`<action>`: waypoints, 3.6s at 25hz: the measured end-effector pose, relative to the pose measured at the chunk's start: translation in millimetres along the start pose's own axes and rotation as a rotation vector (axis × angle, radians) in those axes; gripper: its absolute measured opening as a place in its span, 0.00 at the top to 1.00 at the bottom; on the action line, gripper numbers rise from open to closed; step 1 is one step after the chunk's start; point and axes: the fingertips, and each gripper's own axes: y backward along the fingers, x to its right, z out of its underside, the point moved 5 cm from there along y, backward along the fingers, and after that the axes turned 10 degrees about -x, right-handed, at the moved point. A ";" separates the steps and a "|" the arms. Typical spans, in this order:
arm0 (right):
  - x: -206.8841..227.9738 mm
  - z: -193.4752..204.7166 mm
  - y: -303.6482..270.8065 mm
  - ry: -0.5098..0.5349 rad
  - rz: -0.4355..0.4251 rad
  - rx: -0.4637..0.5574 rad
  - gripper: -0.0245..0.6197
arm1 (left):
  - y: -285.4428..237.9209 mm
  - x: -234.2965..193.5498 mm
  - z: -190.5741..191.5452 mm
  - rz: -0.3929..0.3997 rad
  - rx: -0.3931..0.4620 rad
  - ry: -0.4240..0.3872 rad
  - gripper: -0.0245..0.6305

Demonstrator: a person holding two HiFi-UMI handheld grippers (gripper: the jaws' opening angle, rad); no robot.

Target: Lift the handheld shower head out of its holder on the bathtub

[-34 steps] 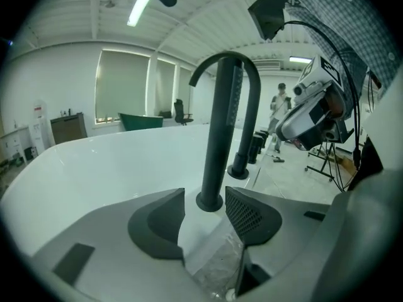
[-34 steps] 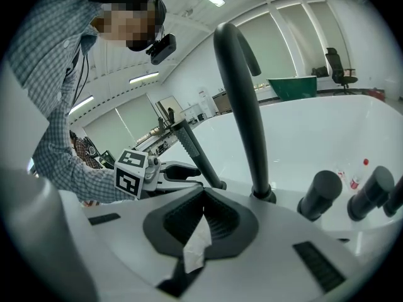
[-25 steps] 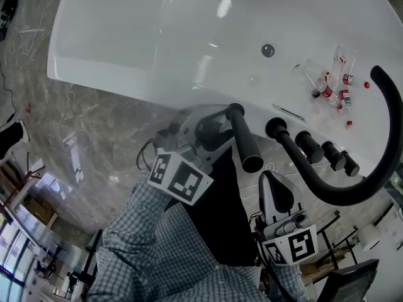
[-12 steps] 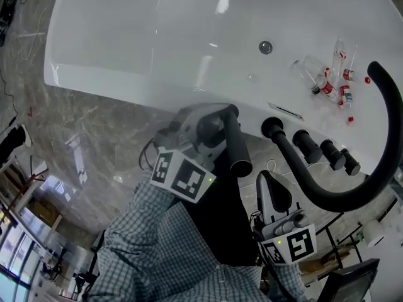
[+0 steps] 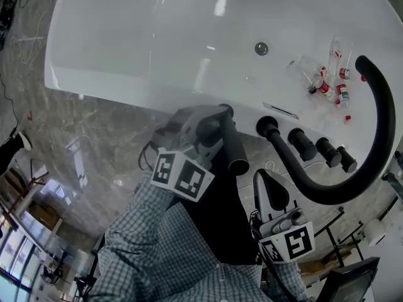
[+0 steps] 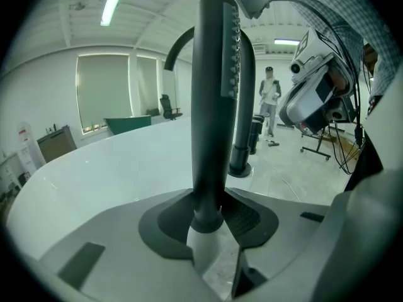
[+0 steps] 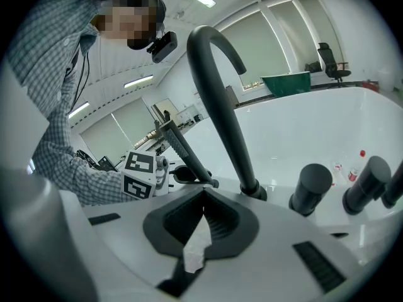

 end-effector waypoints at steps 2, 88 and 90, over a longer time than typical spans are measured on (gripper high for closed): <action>-2.0 -1.7 2.1 0.006 0.001 0.006 0.94 | 1.3 2.0 -1.6 0.008 -0.009 -0.018 0.75; -117.7 -242.5 226.0 0.431 0.198 0.548 0.94 | 367.1 -27.4 -238.0 -0.178 0.390 0.180 0.75; -120.1 -249.7 231.1 0.441 0.204 0.565 0.94 | 375.8 -31.5 -240.9 -0.190 0.402 0.188 0.75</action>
